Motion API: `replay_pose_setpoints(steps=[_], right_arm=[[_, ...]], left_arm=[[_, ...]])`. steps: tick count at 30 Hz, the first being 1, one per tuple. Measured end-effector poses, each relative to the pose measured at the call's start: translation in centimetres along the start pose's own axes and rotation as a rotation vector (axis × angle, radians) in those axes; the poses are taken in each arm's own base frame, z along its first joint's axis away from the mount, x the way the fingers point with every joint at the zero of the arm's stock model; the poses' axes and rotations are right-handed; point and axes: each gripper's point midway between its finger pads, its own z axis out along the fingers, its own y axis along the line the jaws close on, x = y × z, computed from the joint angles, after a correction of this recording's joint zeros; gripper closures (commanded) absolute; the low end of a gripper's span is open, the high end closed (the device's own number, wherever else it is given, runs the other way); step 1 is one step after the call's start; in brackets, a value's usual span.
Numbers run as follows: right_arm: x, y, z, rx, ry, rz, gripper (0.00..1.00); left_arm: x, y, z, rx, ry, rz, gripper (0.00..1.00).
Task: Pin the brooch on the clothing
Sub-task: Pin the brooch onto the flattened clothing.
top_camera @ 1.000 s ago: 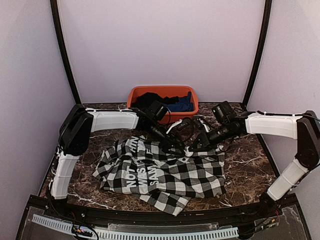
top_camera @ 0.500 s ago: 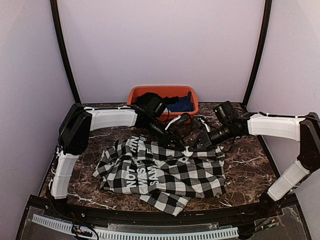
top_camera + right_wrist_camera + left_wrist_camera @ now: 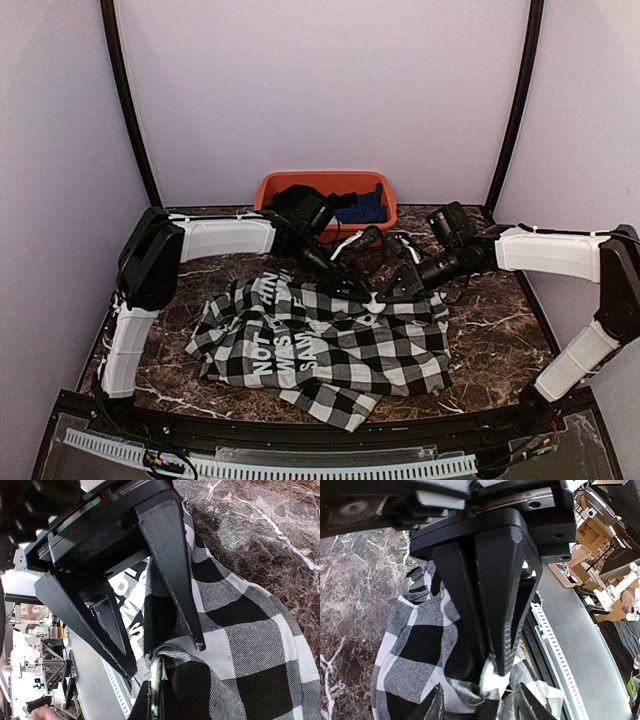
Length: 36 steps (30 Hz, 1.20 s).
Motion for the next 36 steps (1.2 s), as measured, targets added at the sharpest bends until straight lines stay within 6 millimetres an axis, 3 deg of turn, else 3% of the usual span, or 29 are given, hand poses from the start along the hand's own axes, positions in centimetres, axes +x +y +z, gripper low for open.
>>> replay_pose_setpoints(steps=[22, 36], right_arm=[[0.01, 0.34, -0.02, -0.017, 0.003, -0.002, 1.0], [-0.06, 0.43, -0.03, -0.023, 0.002, 0.007, 1.0]], left_arm=[[0.04, -0.51, 0.49, 0.022, 0.001, 0.006, 0.71], [-0.23, -0.67, 0.52, 0.033, -0.009, 0.005, 0.76]])
